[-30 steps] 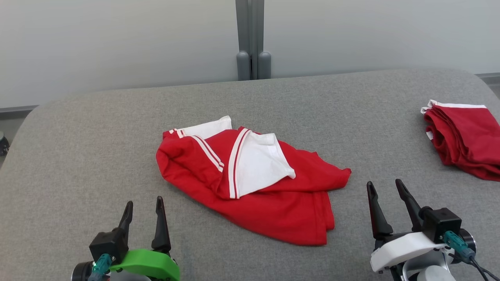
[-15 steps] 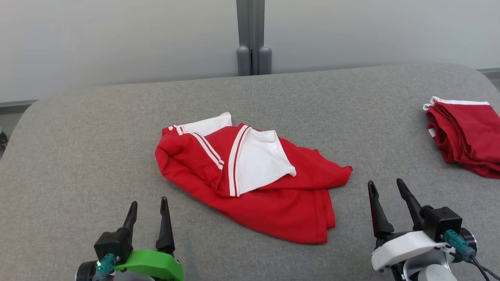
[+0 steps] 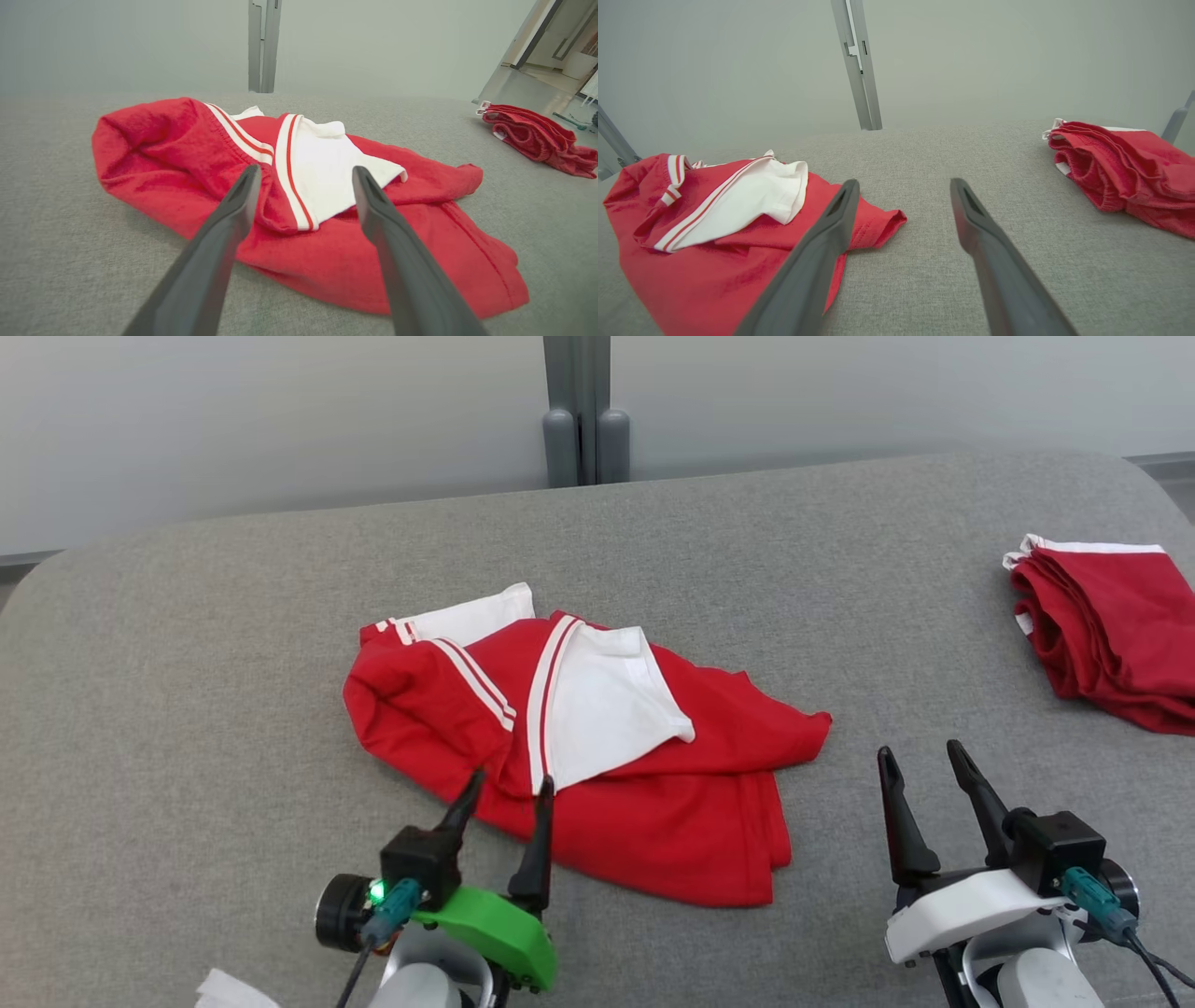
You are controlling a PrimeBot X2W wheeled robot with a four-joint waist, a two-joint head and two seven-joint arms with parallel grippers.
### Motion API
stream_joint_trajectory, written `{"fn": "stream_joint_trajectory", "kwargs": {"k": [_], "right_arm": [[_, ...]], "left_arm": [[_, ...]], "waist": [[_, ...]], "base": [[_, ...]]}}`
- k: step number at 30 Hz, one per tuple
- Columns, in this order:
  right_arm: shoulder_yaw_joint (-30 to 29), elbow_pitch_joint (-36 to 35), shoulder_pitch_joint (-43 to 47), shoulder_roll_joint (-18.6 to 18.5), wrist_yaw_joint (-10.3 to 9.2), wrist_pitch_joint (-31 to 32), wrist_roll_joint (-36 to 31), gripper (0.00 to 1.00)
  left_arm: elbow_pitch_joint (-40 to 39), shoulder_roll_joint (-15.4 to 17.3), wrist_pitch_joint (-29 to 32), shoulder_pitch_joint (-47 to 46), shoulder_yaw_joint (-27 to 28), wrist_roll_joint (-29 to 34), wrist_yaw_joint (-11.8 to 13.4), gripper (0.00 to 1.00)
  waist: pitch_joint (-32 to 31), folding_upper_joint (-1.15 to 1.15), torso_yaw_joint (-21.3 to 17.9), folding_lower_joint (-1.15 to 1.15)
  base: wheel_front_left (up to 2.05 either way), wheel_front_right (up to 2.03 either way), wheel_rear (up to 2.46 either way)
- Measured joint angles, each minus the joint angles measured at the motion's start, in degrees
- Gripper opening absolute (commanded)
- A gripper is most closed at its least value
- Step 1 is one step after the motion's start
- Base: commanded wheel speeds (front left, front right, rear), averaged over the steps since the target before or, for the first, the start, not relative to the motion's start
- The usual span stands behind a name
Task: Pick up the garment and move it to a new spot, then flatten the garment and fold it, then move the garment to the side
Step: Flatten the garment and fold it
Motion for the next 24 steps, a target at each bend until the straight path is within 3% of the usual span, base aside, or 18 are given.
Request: {"fn": "stream_joint_trajectory", "kwargs": {"k": [9,16,24], "right_arm": [[1.2,-0.1,-1.8,0.0,0.00,0.0,0.1,1.00],[1.7,0.1,-2.5,0.0,0.00,0.0,0.7,1.00],[2.0,0.3,-2.8,0.0,0.00,0.0,1.1,1.00]], "left_arm": [[8.0,-0.1,1.0,-10.8,-13.6,-2.8,-0.4,1.00],[17.9,-0.1,3.1,-19.6,-19.2,-2.4,3.3,1.00],[24.4,-0.1,2.3,-23.7,-22.8,-3.1,7.1,1.00]], "waist": [[2.8,0.00,-3.1,0.00],[4.9,0.00,-6.6,0.00],[6.4,0.00,-9.9,0.00]], "base": [[0.00,0.00,0.00],[0.00,0.00,0.00],[0.00,0.00,0.00]]}}
